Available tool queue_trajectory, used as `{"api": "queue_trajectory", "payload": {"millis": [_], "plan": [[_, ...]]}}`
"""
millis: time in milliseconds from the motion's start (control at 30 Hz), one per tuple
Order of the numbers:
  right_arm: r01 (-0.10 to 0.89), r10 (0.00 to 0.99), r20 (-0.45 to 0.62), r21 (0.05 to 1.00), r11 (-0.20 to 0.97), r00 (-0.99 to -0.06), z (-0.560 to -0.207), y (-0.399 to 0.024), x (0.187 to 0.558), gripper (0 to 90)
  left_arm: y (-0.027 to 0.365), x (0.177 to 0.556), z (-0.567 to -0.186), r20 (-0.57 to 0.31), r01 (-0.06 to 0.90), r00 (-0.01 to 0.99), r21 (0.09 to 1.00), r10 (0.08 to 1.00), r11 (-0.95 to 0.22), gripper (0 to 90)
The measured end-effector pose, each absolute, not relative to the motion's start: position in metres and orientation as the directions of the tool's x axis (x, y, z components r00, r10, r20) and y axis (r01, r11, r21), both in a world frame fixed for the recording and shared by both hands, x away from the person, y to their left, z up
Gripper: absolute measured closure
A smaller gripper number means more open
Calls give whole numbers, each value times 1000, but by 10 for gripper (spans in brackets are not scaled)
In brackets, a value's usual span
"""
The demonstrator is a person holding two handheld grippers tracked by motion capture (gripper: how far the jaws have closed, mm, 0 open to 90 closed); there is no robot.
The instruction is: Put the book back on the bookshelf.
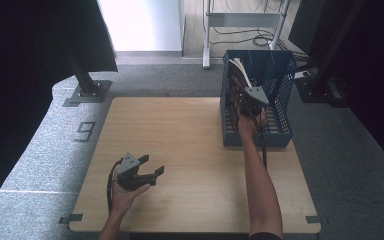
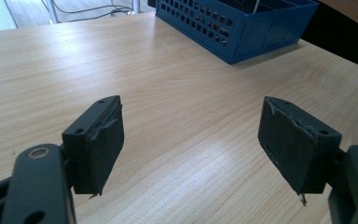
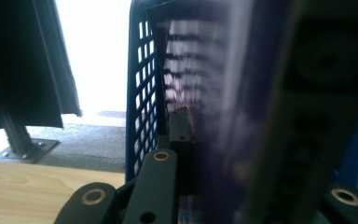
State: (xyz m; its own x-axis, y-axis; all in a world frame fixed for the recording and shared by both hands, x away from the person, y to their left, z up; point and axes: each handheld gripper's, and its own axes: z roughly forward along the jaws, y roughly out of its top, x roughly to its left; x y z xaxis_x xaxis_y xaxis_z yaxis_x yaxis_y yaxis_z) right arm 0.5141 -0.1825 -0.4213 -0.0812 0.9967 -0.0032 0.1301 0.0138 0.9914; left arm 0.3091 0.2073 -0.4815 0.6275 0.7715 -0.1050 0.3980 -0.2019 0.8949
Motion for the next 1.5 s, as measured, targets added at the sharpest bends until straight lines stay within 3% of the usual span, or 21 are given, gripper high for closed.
{"api": "queue_trajectory", "payload": {"millis": [333,567,767,1033,1500], "plan": [[122,995,-43,991,53,-88,-427,-173,526,812,209,310,-482,-101,400,623,893,775,-205,227],[114,971,-95,986,122,-219,-430,-160,518,714,207,308,-481,-97,399,627,892,773,-211,228],[122,971,-69,988,99,-229,-428,-162,507,715,203,305,-479,-91,389,637,895,766,-218,230],[120,974,-88,986,115,-208,-429,-165,507,782,204,304,-477,-89,383,633,899,769,-211,233],[96,971,-82,990,106,-226,-431,-164,524,742,210,307,-478,-100,391,621,899,778,-196,234]]}}
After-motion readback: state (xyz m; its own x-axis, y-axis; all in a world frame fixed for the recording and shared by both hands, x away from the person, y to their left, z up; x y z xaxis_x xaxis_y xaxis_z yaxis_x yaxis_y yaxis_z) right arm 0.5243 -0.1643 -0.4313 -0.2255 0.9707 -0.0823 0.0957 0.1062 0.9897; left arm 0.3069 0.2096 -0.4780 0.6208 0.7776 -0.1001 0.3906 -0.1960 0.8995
